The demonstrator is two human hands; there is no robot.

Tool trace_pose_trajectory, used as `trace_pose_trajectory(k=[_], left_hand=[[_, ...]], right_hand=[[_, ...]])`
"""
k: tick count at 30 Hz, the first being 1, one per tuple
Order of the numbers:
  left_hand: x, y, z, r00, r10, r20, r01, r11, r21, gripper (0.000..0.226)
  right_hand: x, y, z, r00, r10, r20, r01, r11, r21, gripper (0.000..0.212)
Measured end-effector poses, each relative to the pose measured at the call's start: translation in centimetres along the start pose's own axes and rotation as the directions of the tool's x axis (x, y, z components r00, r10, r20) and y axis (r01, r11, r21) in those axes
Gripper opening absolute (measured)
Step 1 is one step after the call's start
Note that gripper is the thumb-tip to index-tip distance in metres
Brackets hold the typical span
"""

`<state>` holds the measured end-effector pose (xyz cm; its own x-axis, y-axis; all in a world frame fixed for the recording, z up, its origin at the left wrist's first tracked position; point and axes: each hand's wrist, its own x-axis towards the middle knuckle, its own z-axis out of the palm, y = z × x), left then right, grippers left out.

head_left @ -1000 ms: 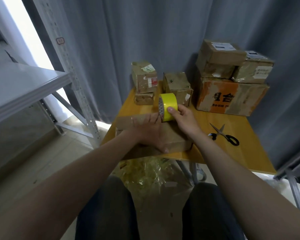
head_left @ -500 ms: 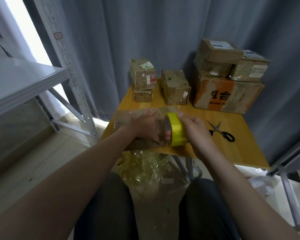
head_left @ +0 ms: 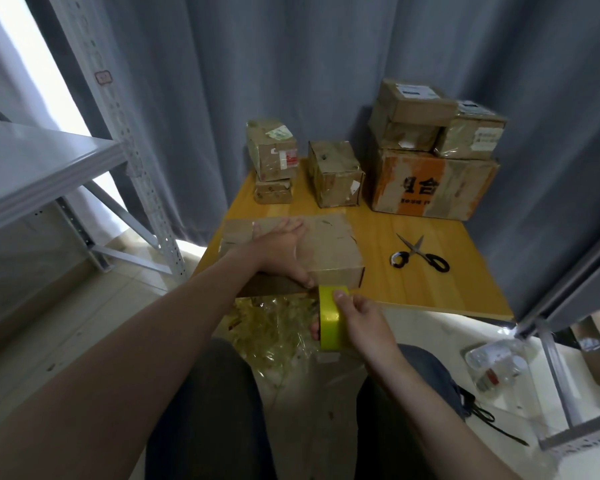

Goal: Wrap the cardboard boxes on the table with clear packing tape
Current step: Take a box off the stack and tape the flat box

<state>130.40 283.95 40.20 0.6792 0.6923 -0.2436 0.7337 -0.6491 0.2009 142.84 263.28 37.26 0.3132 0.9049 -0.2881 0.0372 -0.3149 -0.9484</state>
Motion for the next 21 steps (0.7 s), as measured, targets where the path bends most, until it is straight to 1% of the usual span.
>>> trace_pose_trajectory(k=[1,2,4,5,6,7,8,9,10,11,12,13,14,15,17,21], left_hand=[[0.0,-0.1,0.0,1.0,0.007,0.009,-0.007,1.0,0.005,0.146],[0.0,-0.2,-0.1,1.0,0.014,0.021,-0.014,1.0,0.006,0.147],[0.0,-0.5,-0.2,0.999,0.023,0.046,-0.023,1.0,-0.001,0.146],[0.0,-0.5,-0.2,0.998,0.026,0.05,-0.026,1.0,-0.002,0.145],[0.0,-0.5,-0.1,0.999,0.027,0.046,-0.027,1.0,0.003,0.144],[0.0,-0.5,-0.1,0.999,0.026,0.041,-0.026,1.0,0.008,0.144],[0.0,-0.4,0.0,0.999,0.026,0.036,-0.026,1.0,0.012,0.143],[0.0,-0.3,0.1,0.999,0.027,0.026,-0.028,0.999,0.016,0.143],[0.1,-0.2,0.2,0.999,0.03,0.016,-0.03,0.999,0.015,0.141],[0.1,-0.2,0.2,0.999,0.032,0.01,-0.032,0.999,0.012,0.139],[0.0,-0.1,0.3,0.999,0.034,0.01,-0.034,0.999,0.009,0.137],[0.0,-0.2,0.3,0.999,0.037,0.013,-0.037,0.999,0.011,0.135],[0.0,-0.2,0.4,0.999,0.041,0.018,-0.041,0.999,0.016,0.134],[0.0,-0.3,0.5,0.999,0.047,0.02,-0.047,0.999,0.026,0.133],[0.1,-0.6,1.0,0.998,0.065,0.006,-0.066,0.996,0.056,0.131],[-0.4,-0.4,1.7,0.994,0.085,-0.069,-0.079,0.993,0.087,0.134]], right_hand=[[-0.2,0.2,0.1,1.0,0.003,-0.019,-0.004,1.0,-0.024,0.038],[-0.2,0.3,0.1,0.999,0.003,-0.049,-0.009,0.994,-0.105,0.038],[0.0,0.2,-0.4,0.996,-0.024,-0.087,-0.004,0.952,-0.306,0.038],[0.1,0.0,-0.8,0.995,-0.046,-0.087,0.012,0.935,-0.354,0.035],[0.0,-0.5,-1.2,0.993,-0.076,-0.088,0.036,0.923,-0.384,0.033],[-0.2,-1.1,-1.6,0.98,-0.166,-0.108,0.103,0.892,-0.441,0.036],[-0.2,-1.7,-1.9,0.948,-0.295,-0.117,0.193,0.829,-0.525,0.042],[-0.3,-2.4,-2.2,0.904,-0.422,-0.07,0.288,0.721,-0.63,0.049],[-0.2,-3.3,-2.2,0.872,-0.488,0.035,0.369,0.608,-0.704,0.054],[0.0,-4.4,-1.9,0.877,-0.448,0.173,0.417,0.532,-0.737,0.056],[0.6,-5.1,-1.3,0.895,-0.333,0.296,0.431,0.481,-0.763,0.058],[1.5,-5.4,-0.7,0.903,-0.198,0.381,0.43,0.421,-0.799,0.062],[2.6,-5.5,-0.1,0.903,-0.102,0.417,0.425,0.349,-0.835,0.065],[3.9,-5.6,0.3,0.906,-0.052,0.42,0.415,0.296,-0.86,0.066],[6.6,-6.0,0.9,0.923,-0.036,0.384,0.378,0.273,-0.884,0.067],[11.1,-6.6,1.6,0.945,-0.127,0.301,0.324,0.25,-0.912,0.068]])
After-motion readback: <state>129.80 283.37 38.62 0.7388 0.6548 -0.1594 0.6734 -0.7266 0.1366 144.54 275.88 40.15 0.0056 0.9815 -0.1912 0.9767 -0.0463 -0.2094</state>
